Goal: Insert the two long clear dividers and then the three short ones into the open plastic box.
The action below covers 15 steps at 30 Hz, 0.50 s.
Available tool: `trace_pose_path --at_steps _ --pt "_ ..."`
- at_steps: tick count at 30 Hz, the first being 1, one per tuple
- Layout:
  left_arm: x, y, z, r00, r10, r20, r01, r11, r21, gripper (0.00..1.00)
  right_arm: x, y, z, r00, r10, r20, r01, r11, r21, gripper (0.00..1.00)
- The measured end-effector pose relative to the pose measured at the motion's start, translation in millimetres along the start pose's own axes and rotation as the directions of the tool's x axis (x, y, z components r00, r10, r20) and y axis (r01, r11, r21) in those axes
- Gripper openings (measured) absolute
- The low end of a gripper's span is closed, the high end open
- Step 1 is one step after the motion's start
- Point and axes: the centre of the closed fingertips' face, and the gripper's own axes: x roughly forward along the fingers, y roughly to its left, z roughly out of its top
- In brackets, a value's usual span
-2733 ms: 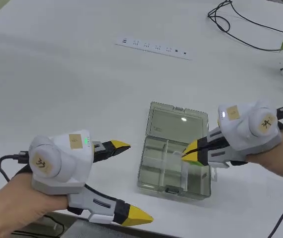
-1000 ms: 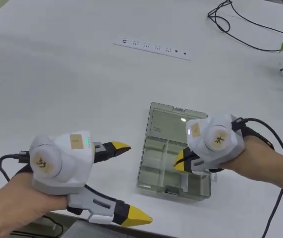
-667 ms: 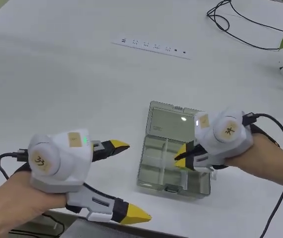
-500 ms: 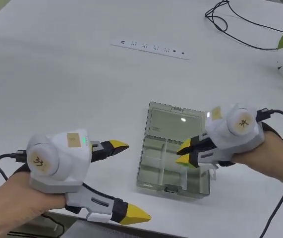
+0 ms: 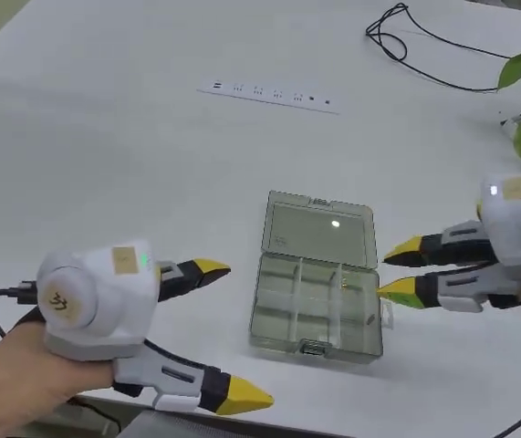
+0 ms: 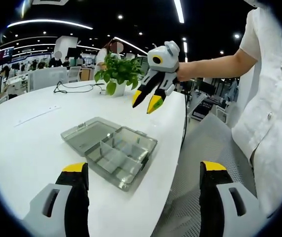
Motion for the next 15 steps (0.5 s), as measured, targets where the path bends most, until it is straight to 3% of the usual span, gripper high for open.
trace_pose_path --at_steps 5,10,15 --pt "-1.3 -1.0 0.9 1.0000 0.001 -0.001 -0.001 1.000 0.005 0.95 -22.5 -6.3 -22.6 0.9991 -0.033 -0.028 0.034 0.999 0.014 0.38" --pt "-2.9 -1.0 2.6 1.0000 0.007 -0.001 -0.007 1.000 0.003 0.95 -37.2 -11.5 -53.1 0.9948 -0.044 -0.091 0.046 0.999 0.014 0.46" --pt "-4.5 -0.5 2.5 0.9999 0.012 -0.005 -0.012 1.000 0.007 0.95 -47.0 -17.2 -91.0 0.9798 -0.047 -0.194 0.047 0.999 -0.005 0.49"
